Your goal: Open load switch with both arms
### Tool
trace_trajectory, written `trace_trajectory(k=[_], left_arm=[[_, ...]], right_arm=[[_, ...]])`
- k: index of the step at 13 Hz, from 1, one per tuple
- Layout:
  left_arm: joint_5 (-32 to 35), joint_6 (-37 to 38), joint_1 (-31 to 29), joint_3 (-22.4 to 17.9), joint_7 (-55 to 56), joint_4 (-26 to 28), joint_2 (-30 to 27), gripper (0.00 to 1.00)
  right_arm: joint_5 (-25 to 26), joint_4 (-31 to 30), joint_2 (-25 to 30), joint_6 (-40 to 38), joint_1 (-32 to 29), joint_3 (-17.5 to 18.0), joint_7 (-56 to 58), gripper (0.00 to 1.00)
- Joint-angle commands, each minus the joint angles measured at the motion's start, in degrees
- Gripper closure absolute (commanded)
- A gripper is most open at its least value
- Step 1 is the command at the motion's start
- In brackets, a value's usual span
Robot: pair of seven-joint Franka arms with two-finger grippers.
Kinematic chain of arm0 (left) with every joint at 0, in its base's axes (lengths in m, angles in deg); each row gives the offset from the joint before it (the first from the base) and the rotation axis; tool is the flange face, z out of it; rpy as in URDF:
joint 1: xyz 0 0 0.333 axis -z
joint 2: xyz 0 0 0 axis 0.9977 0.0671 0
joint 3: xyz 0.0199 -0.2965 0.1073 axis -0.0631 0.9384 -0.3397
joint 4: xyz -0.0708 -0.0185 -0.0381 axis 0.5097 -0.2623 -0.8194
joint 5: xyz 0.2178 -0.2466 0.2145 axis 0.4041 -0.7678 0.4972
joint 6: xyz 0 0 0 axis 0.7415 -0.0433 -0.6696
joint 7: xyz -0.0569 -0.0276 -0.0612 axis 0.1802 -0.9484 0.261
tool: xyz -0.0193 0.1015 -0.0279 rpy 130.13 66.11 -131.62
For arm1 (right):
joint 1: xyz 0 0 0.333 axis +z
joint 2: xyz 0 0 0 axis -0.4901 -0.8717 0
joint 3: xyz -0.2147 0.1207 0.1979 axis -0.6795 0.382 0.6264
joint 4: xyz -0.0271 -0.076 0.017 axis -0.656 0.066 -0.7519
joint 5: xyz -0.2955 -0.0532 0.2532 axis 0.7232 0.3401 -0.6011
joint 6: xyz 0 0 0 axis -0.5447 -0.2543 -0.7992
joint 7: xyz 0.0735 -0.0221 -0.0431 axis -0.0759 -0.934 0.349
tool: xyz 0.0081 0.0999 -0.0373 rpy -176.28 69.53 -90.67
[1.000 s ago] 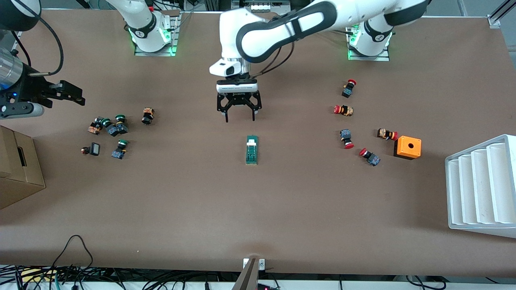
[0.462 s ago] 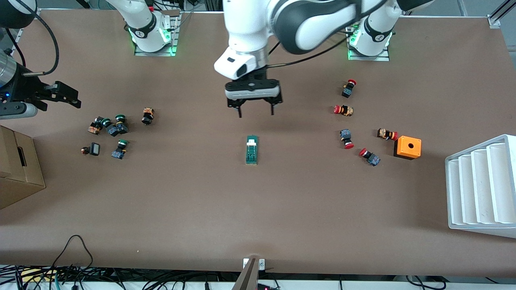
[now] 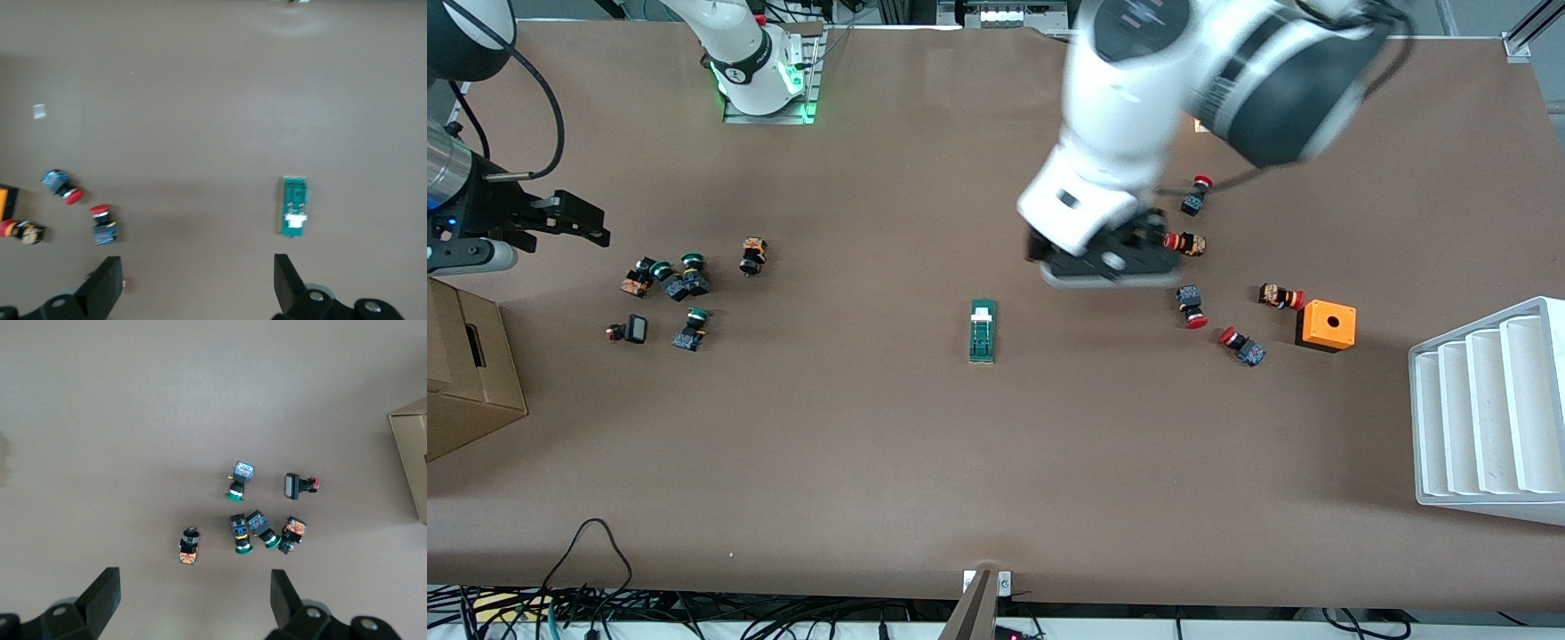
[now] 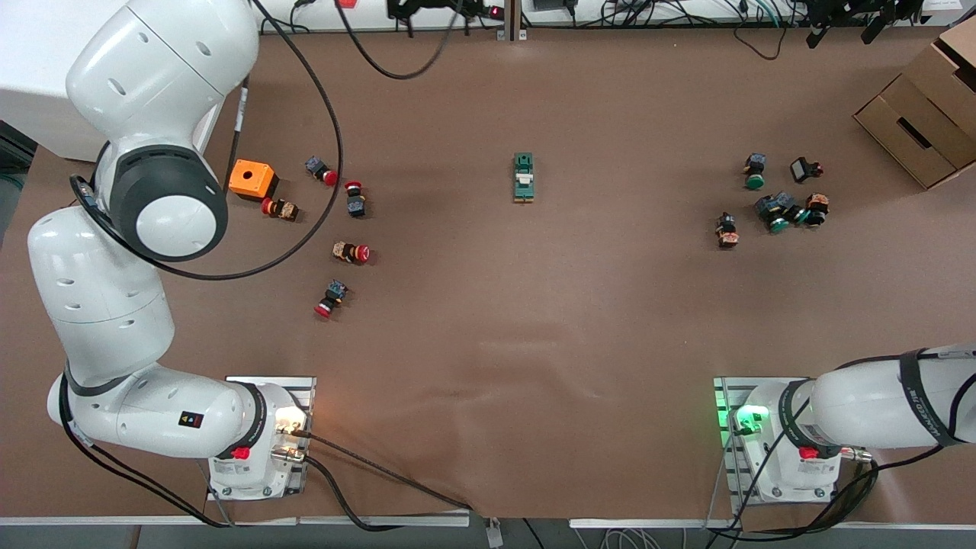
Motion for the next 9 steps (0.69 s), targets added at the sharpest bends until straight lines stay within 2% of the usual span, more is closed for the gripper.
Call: trace_trajectory(k=[1,5,7,9], left_arm=[[-7.03,3.04,3.03,-10.11,-5.98,-2.61,-2.82,0.0],[-12.66,6.2,3.92,-19.62,-10.9,-2.43,-3.81,0.0],[-17.65,7.08,4.45,-26.81,-12.84,-1.99,-3.89,0.0],[-22.23,7.7,4.45,-33.06,-15.47,2.02,-5.9,0.0]], right_arm=[[0.77,2.32,0.21,-1.27,-0.28,0.28,-0.29,0.01],[1.03,3.55,0.12,-4.09,-0.19,0.36,-0.38,0.01],[0.94,3.72,0.12,-4.09,-0.19,0.28,-0.38,0.01],[0.94,4.25,0.12,-4.09,-0.28,0.28,-0.12,0.01]])
